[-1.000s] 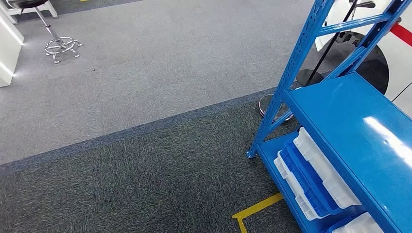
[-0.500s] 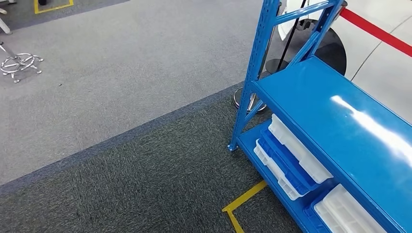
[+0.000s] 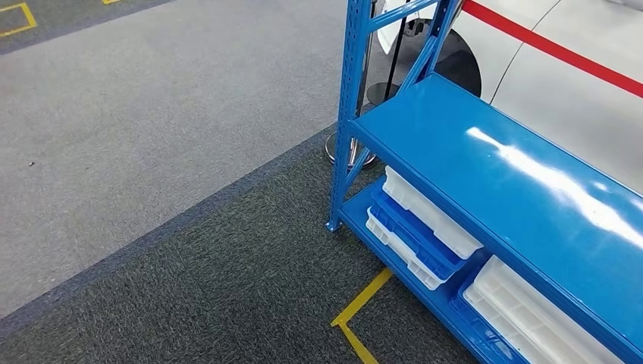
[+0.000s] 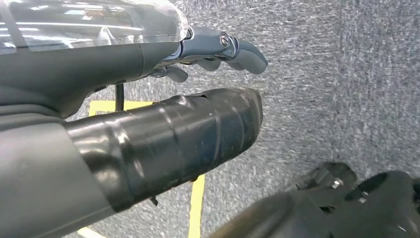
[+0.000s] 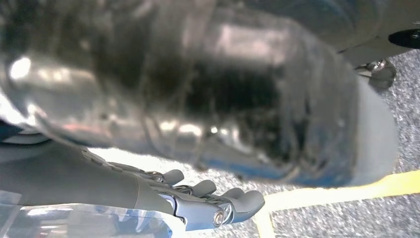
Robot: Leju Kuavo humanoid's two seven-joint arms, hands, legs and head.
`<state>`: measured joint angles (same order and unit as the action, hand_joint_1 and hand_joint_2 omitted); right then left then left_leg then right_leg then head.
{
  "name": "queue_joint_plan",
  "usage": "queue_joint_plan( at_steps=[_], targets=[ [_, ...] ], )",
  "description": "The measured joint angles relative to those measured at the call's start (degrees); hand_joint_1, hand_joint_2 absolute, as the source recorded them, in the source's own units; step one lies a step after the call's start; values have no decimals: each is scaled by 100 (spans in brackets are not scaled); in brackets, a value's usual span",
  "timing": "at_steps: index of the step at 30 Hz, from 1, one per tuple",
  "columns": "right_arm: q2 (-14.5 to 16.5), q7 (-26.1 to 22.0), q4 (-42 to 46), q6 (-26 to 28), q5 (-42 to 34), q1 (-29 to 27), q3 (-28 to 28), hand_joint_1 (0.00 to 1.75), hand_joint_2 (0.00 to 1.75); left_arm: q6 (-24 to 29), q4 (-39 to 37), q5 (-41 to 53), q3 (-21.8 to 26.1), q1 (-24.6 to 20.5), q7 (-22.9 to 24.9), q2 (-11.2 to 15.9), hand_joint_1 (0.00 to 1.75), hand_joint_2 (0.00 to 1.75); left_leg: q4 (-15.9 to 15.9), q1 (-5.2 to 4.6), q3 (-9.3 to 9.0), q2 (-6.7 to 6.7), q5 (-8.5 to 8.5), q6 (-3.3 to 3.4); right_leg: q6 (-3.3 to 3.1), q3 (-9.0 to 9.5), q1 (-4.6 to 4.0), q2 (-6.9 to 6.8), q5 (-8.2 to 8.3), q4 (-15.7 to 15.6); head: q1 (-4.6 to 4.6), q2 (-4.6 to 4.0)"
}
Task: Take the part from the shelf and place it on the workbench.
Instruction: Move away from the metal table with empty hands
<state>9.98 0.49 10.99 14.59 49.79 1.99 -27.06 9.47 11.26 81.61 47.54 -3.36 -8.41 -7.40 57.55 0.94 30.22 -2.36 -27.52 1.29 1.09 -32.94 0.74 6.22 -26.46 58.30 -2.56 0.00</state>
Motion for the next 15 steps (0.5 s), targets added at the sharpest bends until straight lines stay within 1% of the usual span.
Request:
queue_joint_plan(
  at_steps=[1, 2, 3, 4, 5, 6, 7, 8, 9, 10, 11, 12, 13, 14, 15],
  targets=[
    [-2, 1, 0, 1, 0, -1, 0, 0, 0, -2, 0, 0, 0, 0, -1, 0, 0, 0, -32, 12, -1, 66, 24, 49, 17, -61, -8, -112, -82, 112, -6, 0],
    [-3, 2, 0, 1, 0, 3, 0, 0, 0, -4, 0, 0, 0, 3, -1, -1, 0, 0, -62, 23, 1, 140, 43, 92, 31, -173, -17, -258, -230, 341, -13, 0],
    [-4, 3, 0, 1, 0, 9, 1, 0, 0, -5, -1, 0, 0, 9, -1, -1, 0, 0, -71, 15, 7, 217, 48, 120, 41, -335, -15, -415, -432, 691, -17, 0],
    [-4, 3, 0, 1, 0, 15, 2, 0, 0, -5, -1, 0, 0, 20, -1, -1, 0, 0, -72, 6, 16, 292, 47, 134, 58, -522, -10, -506, -634, 1098, -22, 0],
    [-4, 3, 0, 1, 0, 16, 5, 0, 0, -5, -1, 0, 0, 29, -1, -1, 0, 0, -70, -1, 21, 371, 44, 136, 77, -675, -1, -542, -769, 1441, -21, 0],
    [-4, 3, 0, -1, 0, 13, 9, 0, 0, -6, -1, 0, 0, 35, 0, -1, 0, 0, -69, -7, 23, 447, 41, 136, 91, -746, 7, -560, -805, 1626, -21, 0],
    [-4, 4, 0, -2, 0, 7, 12, 0, 0, -7, -1, 0, 0, 34, 0, -1, 0, 0, -65, -9, 20, 515, 36, 130, 98, -695, 11, -579, -722, 1570, -21, 0],
    [-5, 4, 0, -4, 1, 2, 15, 0, 0, -7, -1, 0, 0, 29, -1, -1, 0, 0, -61, -9, 12, 576, 27, 119, 96, -525, 13, -620, -550, 1282, -21, 0],
    [-7, 5, 0, -5, 2, 1, 16, 0, 0, -7, -1, 0, 0, 24, -2, -2, 0, 0, -55, -11, -2, 631, 15, 103, 82, -282, 8, -717, -354, 852, -22, 0],
    [-9, 8, 0, -6, 5, 6, 17, 0, 0, -7, -1, 0, 0, 21, -5, -2, 0, 0, -43, -24, -16, 683, -4, 76, 55, -59, -16, -845, -214, 440, -21, 0],
    [-10, 10, 0, -7, 9, 14, 20, 0, 0, -6, -1, 0, 0, 19, -10, -3, 0, 0, -34, -38, -30, 727, -21, 47, 19, 93, -35, -936, -130, 142, -19, 0],
    [-10, 14, 0, -8, 11, 19, 23, 0, 0, -5, -1, 0, 0, 14, -15, -3, 0, 0, -26, -53, -43, 770, -35, 17, -15, 159, -55, -992, -110, -5, -18, 0],
    [-10, 17, -1, -9, 13, 18, 26, 0, 0, -5, -1, 1, 0, 5, -18, -3, 0, 0, -25, -65, -56, 814, -44, -13, -46, 155, -75, -976, -124, -31, -16, 0],
    [-10, 20, -1, -11, 13, 13, 28, 0, 0, -5, 0, 1, 0, -8, -20, -3, 0, 0, -29, -65, -73, 856, -50, -43, -79, 147, -67, -911, -112, -38, -16, 0],
    [-10, 22, -2, -13, 13, 7, 28, 0, 0, -5, 1, 1, 0, -20, -20, -2, 0, 0, -9, -56, -82, 831, -78, -78, -112, 151, -57, -862, -101, -49, -17, 0]
  ],
)
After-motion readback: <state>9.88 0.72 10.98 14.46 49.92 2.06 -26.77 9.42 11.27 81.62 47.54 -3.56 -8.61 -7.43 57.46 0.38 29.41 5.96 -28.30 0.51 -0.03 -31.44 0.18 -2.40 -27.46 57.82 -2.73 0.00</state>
